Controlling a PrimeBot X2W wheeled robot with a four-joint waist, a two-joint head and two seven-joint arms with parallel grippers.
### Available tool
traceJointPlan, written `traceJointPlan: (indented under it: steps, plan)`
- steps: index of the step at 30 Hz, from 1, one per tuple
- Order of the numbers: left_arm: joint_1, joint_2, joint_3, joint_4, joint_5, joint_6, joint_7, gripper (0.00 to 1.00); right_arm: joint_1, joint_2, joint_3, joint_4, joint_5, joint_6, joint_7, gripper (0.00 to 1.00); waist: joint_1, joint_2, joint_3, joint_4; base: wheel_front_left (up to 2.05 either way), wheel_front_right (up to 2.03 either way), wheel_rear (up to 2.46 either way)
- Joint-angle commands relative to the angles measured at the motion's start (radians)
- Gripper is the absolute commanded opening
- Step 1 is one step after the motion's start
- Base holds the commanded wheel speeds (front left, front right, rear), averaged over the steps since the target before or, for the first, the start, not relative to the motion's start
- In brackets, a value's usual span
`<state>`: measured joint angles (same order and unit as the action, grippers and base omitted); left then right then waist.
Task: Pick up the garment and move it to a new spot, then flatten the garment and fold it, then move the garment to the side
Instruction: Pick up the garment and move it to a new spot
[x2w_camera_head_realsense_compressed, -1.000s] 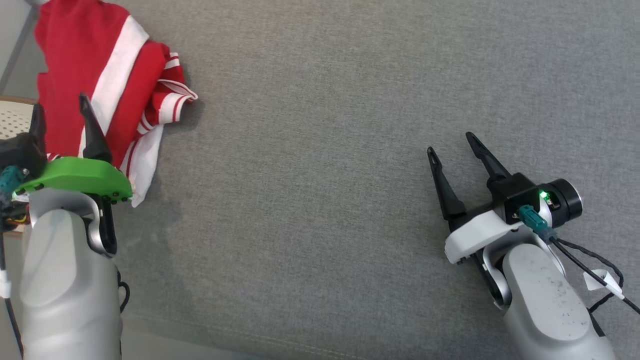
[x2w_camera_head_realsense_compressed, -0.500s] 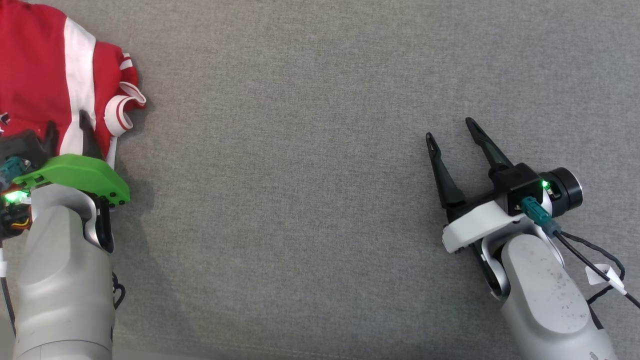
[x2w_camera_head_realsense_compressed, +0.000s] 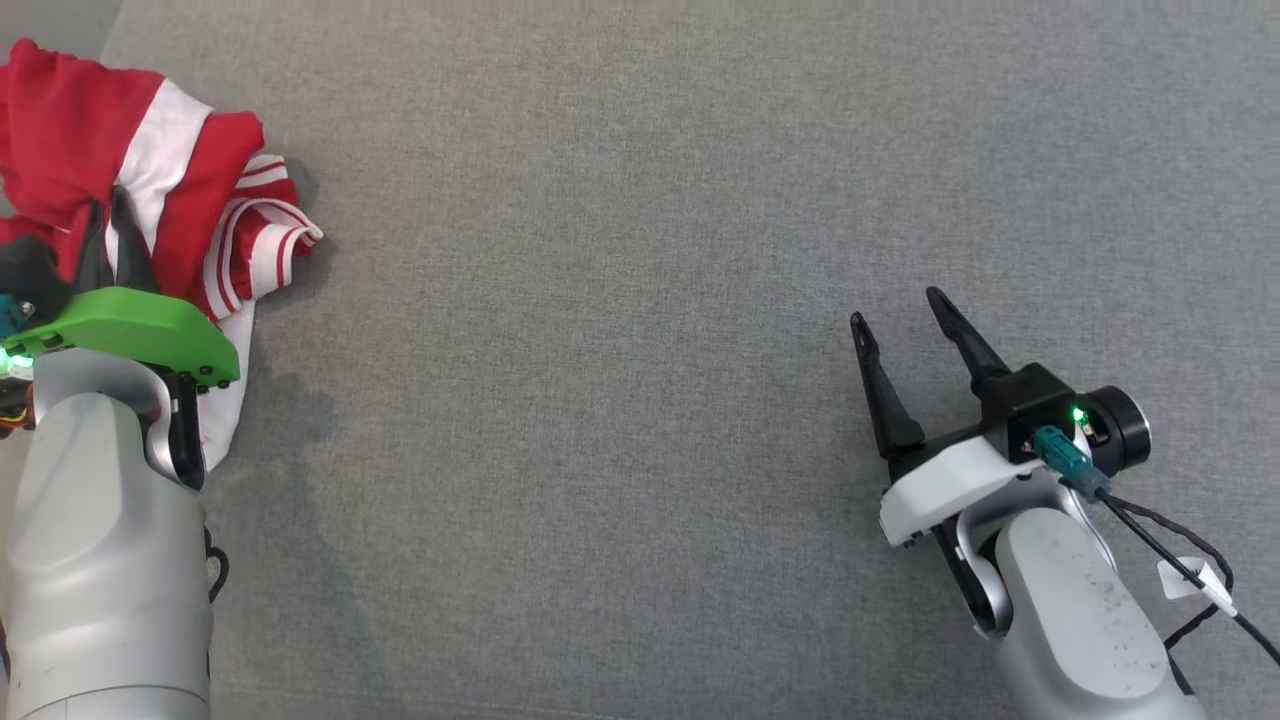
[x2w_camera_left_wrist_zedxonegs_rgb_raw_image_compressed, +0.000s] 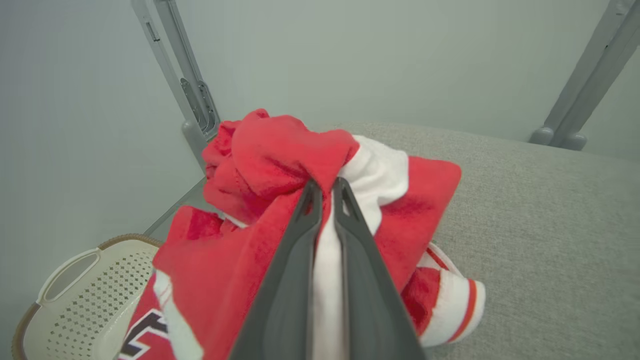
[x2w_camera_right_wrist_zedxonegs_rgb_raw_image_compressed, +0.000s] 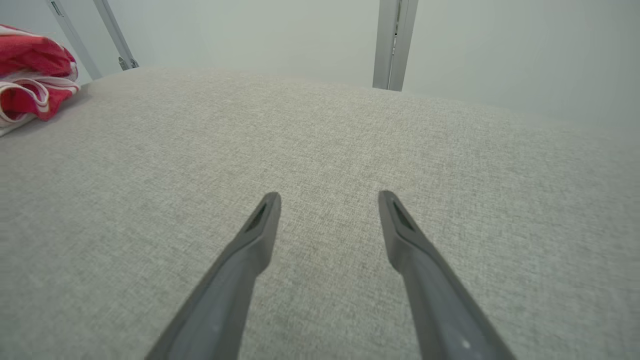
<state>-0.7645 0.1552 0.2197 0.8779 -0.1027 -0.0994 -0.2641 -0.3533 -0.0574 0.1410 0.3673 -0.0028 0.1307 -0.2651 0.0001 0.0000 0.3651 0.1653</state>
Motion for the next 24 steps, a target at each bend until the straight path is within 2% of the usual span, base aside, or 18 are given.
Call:
traceJointPlan:
  steps: [1,8,16,20,24]
  plan:
    - [0.016,0.006,-0.008,-0.02,0.015,-0.006,-0.001,0.0,0.023,0.001,-0.002,0.005,0.009,0.0,0.001,1.0,-0.0001,0.0,-0.059,-0.023,0.0,0.0,0.0]
    - [0.034,-0.006,-0.07,-0.108,0.045,-0.022,-0.001,0.0,0.067,0.006,0.002,0.01,0.045,0.0,0.001,1.0,-0.0001,0.0,-0.139,-0.085,0.0,0.0,0.0]
    - [0.056,-0.062,-0.18,-0.183,0.052,-0.031,-0.001,0.0,0.092,0.006,0.018,0.007,0.093,0.0,0.0,1.0,-0.0001,0.0,-0.174,-0.198,0.0,0.0,0.0]
    - [0.063,-0.088,-0.269,-0.192,0.044,-0.032,-0.001,0.0,0.1,0.006,0.016,0.005,0.101,0.0,0.0,1.0,-0.0001,0.0,-0.175,-0.257,0.0,0.0,0.0]
    - [0.081,-0.1,-0.403,-0.195,0.012,-0.032,-0.001,0.0,0.105,0.006,0.013,0.006,0.109,0.0,0.0,1.0,-0.0001,0.0,-0.174,-0.306,0.0,0.0,0.0]
